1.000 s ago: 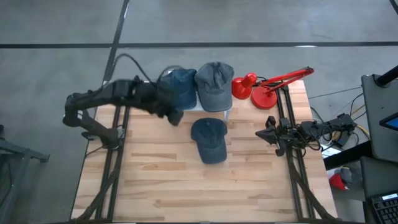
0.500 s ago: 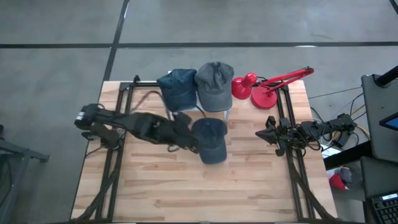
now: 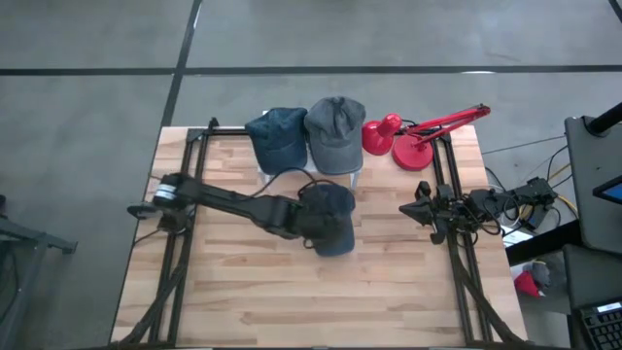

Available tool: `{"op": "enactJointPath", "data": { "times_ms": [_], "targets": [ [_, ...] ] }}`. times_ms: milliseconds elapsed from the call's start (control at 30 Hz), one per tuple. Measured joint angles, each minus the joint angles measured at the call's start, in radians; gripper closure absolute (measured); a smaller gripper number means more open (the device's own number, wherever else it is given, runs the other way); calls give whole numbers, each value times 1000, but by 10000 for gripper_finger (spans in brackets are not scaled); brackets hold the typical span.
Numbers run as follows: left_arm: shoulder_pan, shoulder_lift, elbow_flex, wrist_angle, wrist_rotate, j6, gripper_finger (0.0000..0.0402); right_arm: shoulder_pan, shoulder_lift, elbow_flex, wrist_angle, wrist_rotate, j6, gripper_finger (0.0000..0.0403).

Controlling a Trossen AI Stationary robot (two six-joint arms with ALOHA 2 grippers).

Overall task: Pick & Place hat
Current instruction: Put the blue cap on the shelf

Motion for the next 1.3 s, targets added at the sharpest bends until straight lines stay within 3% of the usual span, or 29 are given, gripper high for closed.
{"op": "enactJointPath", "data": {
  "times_ms": [467, 1300],
  "targets": [
    [34, 149, -1, 460, -3, 115, 271, 0, 0, 0, -2, 0, 4, 394],
    [35, 150, -15, 472, -1, 55, 270, 0, 0, 0, -5, -2, 5, 394]
  ]
}}
